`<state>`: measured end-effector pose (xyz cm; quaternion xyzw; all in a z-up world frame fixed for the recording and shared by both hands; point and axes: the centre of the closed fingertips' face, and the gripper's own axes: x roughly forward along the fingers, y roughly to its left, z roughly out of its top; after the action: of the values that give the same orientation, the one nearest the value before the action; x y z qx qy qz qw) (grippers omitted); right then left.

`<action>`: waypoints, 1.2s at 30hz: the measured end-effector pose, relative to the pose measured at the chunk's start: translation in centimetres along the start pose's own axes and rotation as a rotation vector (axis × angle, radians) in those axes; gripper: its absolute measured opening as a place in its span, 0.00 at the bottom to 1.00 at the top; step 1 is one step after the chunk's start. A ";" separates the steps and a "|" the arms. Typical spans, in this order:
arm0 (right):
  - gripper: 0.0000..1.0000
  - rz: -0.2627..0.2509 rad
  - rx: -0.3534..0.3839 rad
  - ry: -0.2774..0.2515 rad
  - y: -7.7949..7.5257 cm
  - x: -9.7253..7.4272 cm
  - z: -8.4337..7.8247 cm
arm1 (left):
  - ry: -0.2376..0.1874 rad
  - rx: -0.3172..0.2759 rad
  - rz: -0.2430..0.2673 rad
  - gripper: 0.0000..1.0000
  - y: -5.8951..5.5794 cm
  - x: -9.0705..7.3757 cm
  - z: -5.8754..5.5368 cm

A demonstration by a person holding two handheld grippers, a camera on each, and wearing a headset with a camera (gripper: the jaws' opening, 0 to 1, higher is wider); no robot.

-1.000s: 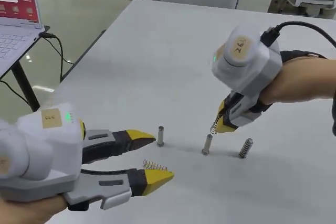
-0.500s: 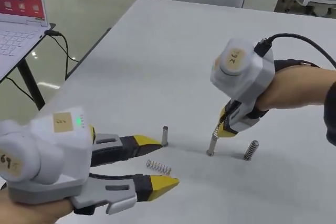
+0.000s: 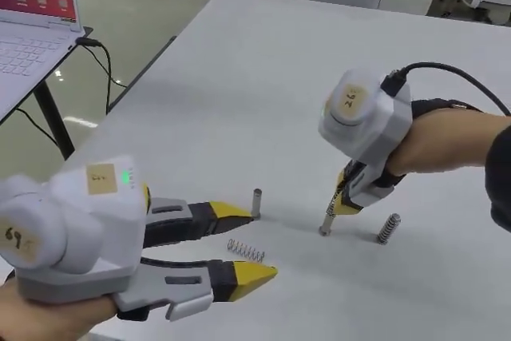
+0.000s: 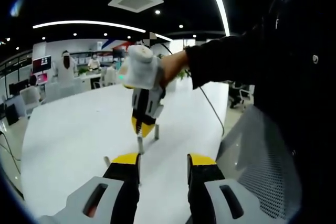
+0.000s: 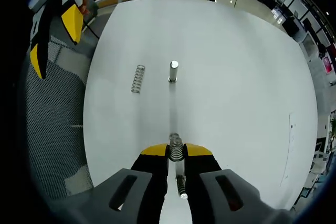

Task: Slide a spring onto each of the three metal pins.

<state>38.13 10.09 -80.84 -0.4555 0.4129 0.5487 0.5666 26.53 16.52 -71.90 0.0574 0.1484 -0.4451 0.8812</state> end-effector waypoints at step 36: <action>0.18 0.015 0.003 0.021 0.1 3.5 -1.2 | 0.003 -0.004 0.020 0.29 0.5 0.2 0.0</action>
<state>38.25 9.75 -84.53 -0.4572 0.4232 0.5473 0.5589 26.99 16.69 -71.98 0.0576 0.1502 -0.4358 0.8856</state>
